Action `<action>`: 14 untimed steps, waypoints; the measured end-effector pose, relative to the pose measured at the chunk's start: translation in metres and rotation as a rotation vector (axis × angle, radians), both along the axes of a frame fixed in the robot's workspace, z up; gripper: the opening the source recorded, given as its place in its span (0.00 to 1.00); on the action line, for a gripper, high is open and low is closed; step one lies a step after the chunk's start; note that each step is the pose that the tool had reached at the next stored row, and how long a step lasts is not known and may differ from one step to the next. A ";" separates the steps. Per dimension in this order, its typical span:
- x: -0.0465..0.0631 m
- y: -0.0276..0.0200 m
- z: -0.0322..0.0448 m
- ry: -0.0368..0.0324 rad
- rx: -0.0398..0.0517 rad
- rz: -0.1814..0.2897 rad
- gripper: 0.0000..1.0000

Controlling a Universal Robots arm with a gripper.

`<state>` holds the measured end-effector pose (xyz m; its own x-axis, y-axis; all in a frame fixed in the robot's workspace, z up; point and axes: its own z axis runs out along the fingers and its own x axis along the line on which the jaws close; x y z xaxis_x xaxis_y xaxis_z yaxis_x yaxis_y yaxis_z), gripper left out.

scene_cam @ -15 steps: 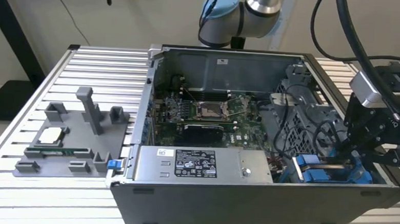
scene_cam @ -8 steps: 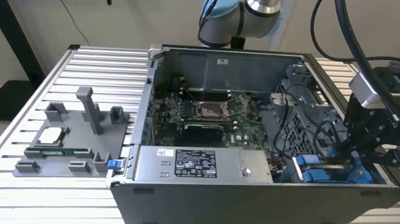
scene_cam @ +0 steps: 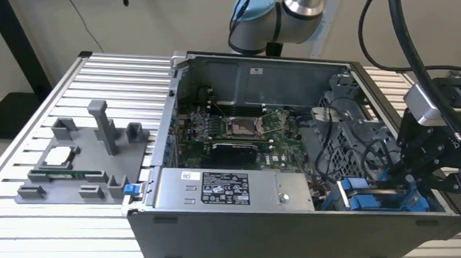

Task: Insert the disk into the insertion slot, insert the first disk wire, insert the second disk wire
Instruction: 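Insert the first disk wire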

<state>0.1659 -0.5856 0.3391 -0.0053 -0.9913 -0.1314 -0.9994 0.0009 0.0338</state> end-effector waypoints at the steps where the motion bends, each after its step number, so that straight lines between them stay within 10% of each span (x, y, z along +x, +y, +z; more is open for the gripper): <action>1: 0.000 0.0000 -0.0005 0.0000 0.0002 0.000 0.00; 14: 0.000 -0.0001 -0.0098 0.0000 0.0000 0.000 0.00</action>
